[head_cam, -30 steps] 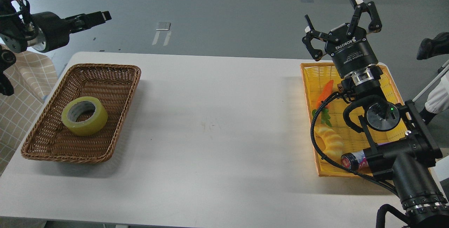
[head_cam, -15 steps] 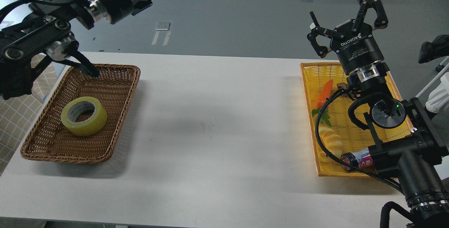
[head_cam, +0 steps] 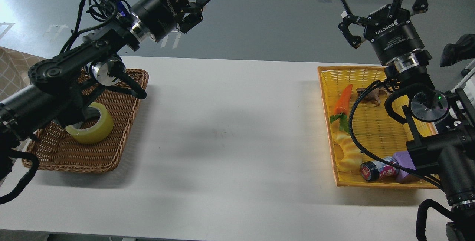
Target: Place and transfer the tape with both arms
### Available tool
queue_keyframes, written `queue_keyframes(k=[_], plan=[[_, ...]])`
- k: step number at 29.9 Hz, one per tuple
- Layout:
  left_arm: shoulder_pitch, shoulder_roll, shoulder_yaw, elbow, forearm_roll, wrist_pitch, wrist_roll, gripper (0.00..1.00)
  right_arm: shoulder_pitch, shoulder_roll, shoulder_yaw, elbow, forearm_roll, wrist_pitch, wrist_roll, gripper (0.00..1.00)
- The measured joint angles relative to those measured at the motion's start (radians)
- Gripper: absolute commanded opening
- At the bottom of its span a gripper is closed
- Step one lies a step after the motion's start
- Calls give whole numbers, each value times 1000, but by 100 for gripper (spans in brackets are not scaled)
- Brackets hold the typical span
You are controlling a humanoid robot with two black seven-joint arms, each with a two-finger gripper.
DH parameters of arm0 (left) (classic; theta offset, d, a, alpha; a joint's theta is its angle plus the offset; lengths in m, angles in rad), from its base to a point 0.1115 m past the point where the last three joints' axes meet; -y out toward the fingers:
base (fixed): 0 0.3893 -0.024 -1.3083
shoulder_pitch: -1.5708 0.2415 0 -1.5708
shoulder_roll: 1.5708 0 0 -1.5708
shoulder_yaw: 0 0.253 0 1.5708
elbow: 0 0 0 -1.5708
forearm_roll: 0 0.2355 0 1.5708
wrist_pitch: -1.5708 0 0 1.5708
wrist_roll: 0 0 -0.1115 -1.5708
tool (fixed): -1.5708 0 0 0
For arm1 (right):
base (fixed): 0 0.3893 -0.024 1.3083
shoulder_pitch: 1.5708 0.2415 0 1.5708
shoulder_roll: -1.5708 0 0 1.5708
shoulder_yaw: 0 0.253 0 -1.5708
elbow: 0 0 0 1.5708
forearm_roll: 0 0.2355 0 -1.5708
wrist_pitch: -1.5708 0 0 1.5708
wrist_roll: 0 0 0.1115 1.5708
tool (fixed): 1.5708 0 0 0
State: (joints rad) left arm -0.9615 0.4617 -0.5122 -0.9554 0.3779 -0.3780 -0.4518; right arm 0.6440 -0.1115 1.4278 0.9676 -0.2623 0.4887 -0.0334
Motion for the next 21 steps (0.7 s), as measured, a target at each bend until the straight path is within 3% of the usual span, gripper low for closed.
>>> queue_keyframes(k=[7,21], plan=[[101,-47,-109,0,-9,-37,4,98,45,4,-28,-46,-3,0,0,100],[111,-52,-168,-39,-13,-38,7,98,67,11,-86,-91,-8,0,-3,100]])
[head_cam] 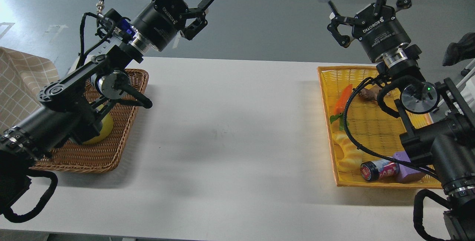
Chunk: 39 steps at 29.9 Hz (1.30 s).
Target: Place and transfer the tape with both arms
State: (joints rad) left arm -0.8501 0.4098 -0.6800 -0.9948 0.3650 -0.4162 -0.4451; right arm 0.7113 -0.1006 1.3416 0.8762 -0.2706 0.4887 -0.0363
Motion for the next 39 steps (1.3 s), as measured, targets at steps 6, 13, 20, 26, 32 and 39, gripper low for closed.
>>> queue_keyframes(k=[6,13,20,26,32,39], plan=[[-3,-1,-3,10,0,1,0,98,0,25,-2,-1,4,0,5,100],[-17,3,-4,27,0,5,22,98,-3,45,-2,0,4,0,7,100],[-24,1,-6,57,0,2,38,98,-9,44,-4,8,4,0,7,100],[-26,-2,-17,59,0,6,32,98,-9,44,-7,13,3,0,7,100],[-21,-4,-19,56,0,1,21,98,-19,44,-12,10,-3,0,2,100],[-11,-39,-18,56,4,-1,20,98,-39,43,-29,28,-2,0,1,100]])
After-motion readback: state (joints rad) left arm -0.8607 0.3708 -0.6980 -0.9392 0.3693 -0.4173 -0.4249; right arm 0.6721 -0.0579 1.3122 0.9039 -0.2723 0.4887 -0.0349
